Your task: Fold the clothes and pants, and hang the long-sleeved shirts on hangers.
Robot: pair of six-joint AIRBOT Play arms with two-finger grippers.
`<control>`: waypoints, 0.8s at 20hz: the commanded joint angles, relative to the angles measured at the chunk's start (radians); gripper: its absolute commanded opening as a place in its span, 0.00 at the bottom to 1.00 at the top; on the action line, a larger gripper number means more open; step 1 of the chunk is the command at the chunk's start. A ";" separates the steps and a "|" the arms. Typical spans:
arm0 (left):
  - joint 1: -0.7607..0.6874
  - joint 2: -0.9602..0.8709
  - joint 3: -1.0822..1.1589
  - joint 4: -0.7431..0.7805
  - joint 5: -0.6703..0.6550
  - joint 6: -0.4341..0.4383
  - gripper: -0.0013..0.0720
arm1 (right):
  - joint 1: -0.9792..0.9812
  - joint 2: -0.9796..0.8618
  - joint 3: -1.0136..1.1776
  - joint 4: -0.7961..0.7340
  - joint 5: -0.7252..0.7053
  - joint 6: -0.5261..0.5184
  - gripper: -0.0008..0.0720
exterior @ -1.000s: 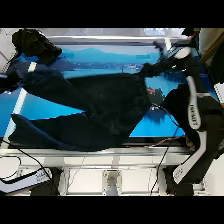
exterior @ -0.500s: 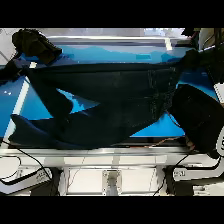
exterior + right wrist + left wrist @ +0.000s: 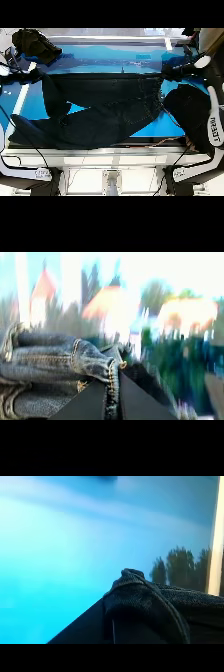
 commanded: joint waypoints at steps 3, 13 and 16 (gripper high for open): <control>-0.033 -0.053 0.000 0.049 0.234 -0.065 0.05 | 0.093 -0.109 -0.027 -0.014 -0.303 0.075 0.32; 0.162 0.242 0.004 0.156 -0.330 -0.086 0.96 | -0.101 0.131 0.116 -0.235 0.245 0.002 0.72; 0.190 0.308 -0.032 0.160 -0.544 -0.082 0.97 | -0.154 0.227 0.106 -0.237 0.355 -0.085 0.72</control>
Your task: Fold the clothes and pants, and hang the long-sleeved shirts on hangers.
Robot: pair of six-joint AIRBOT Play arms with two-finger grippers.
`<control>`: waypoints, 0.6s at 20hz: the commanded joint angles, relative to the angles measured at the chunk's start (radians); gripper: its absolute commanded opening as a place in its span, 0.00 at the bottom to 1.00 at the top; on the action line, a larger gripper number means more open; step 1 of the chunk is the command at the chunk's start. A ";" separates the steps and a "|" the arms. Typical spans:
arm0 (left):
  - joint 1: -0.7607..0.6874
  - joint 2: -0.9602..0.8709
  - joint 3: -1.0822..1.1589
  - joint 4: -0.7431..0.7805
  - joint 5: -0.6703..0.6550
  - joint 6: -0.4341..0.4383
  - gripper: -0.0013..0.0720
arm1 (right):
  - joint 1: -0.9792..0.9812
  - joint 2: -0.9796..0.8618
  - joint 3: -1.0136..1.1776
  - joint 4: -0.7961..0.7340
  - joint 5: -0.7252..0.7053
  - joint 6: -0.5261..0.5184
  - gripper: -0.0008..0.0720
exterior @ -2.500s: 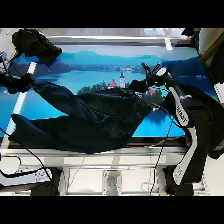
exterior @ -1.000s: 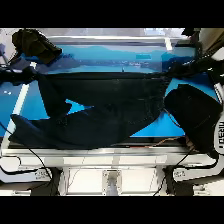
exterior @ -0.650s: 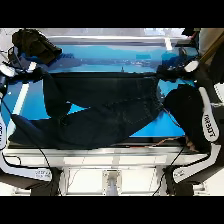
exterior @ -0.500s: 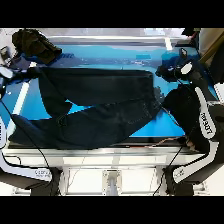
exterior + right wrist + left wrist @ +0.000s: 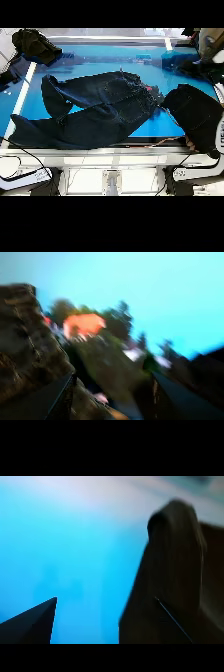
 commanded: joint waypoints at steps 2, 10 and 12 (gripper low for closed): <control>0.002 0.132 -0.139 -0.001 -0.251 0.002 0.97 | -0.079 0.159 -0.072 -0.024 0.161 -0.113 0.72; -0.504 0.288 -0.551 0.177 0.203 0.026 0.96 | -0.107 0.378 -0.553 0.102 -0.035 -0.180 0.72; -0.687 0.225 -0.551 0.457 0.136 -0.027 0.96 | -0.107 0.378 -0.567 0.112 -0.049 -0.181 0.72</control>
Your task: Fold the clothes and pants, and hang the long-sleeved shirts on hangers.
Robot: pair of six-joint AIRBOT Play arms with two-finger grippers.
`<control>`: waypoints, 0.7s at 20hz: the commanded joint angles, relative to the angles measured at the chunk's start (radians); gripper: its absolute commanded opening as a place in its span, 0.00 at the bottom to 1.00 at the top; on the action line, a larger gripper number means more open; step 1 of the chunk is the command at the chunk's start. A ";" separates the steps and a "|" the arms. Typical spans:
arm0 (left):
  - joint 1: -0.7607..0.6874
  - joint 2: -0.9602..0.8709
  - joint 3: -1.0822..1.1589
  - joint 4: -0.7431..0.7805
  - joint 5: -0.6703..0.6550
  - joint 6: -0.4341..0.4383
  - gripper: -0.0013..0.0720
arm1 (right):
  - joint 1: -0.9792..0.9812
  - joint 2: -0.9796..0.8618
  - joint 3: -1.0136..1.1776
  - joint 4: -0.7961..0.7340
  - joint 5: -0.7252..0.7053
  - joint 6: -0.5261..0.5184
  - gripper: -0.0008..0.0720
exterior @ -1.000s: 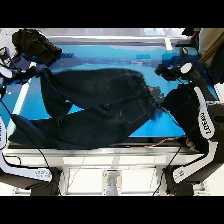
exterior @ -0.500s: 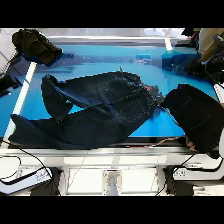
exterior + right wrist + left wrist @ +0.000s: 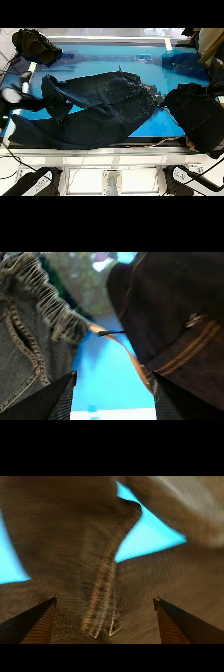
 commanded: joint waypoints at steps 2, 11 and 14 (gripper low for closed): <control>-0.340 -0.093 -0.038 0.465 -0.024 -0.132 0.96 | -0.003 0.025 -0.073 0.046 -0.046 -0.043 0.72; -0.380 -0.238 -0.038 0.634 -0.141 -0.352 0.93 | -0.003 0.025 -0.073 0.043 -0.046 -0.066 0.72; -0.367 -0.240 -0.038 0.651 -0.139 -0.355 0.84 | -0.003 0.025 -0.073 0.044 -0.046 -0.066 0.72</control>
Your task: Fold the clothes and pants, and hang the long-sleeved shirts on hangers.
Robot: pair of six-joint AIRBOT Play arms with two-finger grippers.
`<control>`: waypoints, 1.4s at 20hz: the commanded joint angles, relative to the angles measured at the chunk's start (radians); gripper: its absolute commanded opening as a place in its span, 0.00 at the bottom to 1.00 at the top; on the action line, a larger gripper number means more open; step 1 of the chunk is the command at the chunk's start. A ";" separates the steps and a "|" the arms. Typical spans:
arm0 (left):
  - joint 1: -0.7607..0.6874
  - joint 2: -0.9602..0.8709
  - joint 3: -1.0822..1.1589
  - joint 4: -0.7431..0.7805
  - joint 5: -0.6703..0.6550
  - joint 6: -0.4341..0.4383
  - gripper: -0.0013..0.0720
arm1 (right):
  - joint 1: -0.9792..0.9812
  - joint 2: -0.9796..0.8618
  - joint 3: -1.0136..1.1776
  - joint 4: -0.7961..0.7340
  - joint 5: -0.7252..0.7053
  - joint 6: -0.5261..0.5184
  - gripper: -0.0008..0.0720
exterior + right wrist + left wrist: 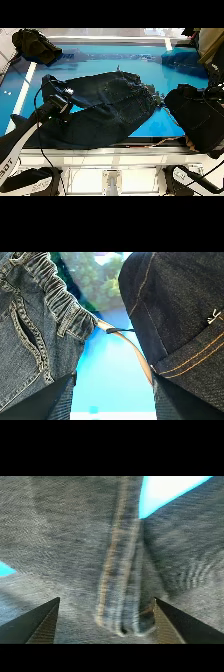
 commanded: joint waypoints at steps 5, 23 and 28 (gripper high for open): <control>0.031 -0.010 -0.001 0.029 -0.020 -0.036 0.84 | 0.000 0.000 0.000 0.003 0.000 -0.004 0.72; 0.039 -0.079 -0.001 0.223 0.048 -0.041 0.04 | 0.000 0.000 -0.001 0.003 0.000 -0.004 0.71; 0.248 0.126 0.008 0.454 0.037 -0.185 0.03 | 0.000 0.000 -0.001 0.049 -0.001 -0.004 0.71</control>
